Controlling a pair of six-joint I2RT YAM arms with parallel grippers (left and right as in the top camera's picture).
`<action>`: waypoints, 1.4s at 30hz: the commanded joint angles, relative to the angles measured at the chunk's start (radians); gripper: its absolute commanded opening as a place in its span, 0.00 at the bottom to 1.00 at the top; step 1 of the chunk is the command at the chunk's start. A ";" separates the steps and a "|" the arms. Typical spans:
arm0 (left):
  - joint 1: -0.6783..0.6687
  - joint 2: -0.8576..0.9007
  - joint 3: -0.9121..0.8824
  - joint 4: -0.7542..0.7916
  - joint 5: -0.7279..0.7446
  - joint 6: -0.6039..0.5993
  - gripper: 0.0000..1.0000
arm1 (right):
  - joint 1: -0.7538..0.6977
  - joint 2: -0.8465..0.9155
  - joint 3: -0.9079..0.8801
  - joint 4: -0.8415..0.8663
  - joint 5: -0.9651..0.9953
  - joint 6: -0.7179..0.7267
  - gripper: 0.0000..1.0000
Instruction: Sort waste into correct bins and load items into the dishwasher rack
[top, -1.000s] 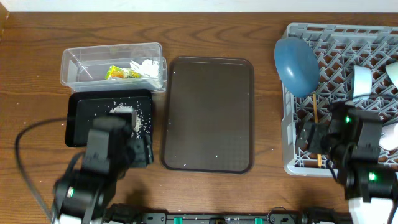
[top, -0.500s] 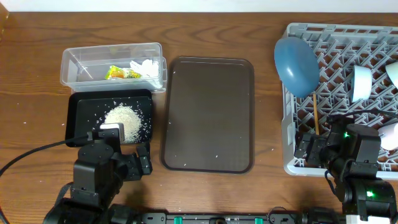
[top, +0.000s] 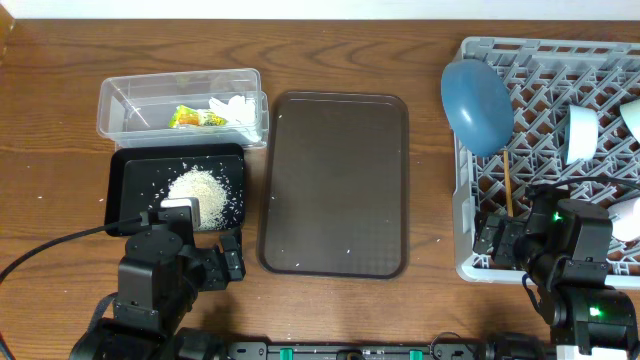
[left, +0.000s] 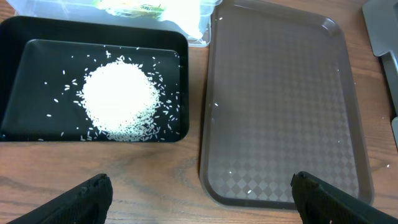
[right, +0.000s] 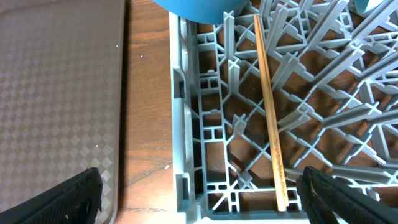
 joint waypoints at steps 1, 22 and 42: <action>-0.002 0.001 -0.004 0.000 -0.014 -0.005 0.95 | 0.007 -0.004 -0.006 -0.001 0.003 0.015 0.99; -0.002 0.001 -0.004 0.000 -0.014 -0.005 0.96 | 0.017 -0.413 -0.104 0.005 0.089 -0.005 0.99; -0.002 0.001 -0.004 0.000 -0.014 -0.004 0.96 | 0.106 -0.706 -0.586 0.561 0.104 -0.103 0.99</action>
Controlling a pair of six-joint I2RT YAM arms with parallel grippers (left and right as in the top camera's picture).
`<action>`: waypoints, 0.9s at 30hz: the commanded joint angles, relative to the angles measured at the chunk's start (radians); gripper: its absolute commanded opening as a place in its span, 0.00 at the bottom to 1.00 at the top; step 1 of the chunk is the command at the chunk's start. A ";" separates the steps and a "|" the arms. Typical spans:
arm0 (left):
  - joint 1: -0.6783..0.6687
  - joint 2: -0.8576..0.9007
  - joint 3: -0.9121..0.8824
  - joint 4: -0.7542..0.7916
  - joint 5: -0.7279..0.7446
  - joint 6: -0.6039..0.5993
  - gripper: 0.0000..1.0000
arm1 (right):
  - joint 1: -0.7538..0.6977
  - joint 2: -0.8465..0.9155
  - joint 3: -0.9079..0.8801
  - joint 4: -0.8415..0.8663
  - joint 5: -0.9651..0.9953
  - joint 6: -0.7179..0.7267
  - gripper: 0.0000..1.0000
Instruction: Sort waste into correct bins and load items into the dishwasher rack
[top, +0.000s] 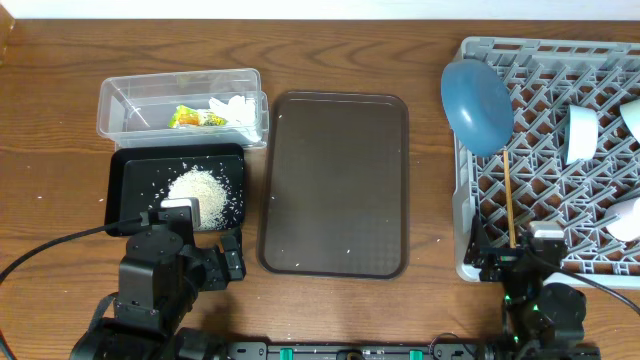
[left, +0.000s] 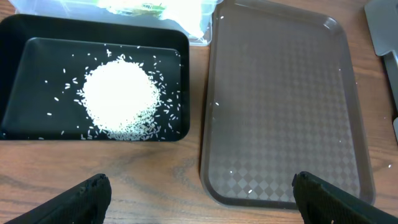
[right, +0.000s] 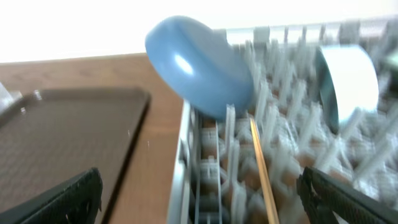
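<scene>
The grey dishwasher rack (top: 470, 150) at the right holds a blue bowl (top: 477, 105), a wooden chopstick (top: 509, 200) and white cups (top: 579, 133). A black bin (top: 130, 165) holds a heap of rice (top: 200, 190); behind it a clear bin (top: 130, 100) holds wrappers. The brown tray (top: 335, 185) lies bare in the middle. My left gripper (left: 200, 199) is open above the table's front edge, between black bin and tray. My right gripper (right: 202, 199) is open, low at the rack's front left corner, nothing between its fingers; bowl (right: 199, 65) and chopstick (right: 264, 171) show ahead, blurred.
A black cable (top: 50, 245) runs over the table at the front left. The rack's near wall (right: 186, 168) stands right before the right gripper. Bare wood lies between tray and rack.
My right arm has drawn back toward the front edge and tipped up, so its camera now looks level across the rack instead of down into it. The left arm has not moved.
</scene>
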 joint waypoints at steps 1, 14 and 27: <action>-0.002 0.001 0.000 0.000 -0.012 -0.002 0.96 | 0.018 -0.008 -0.077 0.122 0.009 -0.042 0.99; -0.002 0.001 0.000 0.000 -0.012 -0.002 0.96 | 0.029 -0.008 -0.189 0.312 -0.019 -0.040 0.99; -0.002 0.001 0.000 -0.001 -0.012 -0.002 0.96 | 0.029 -0.008 -0.189 0.314 -0.012 -0.045 0.99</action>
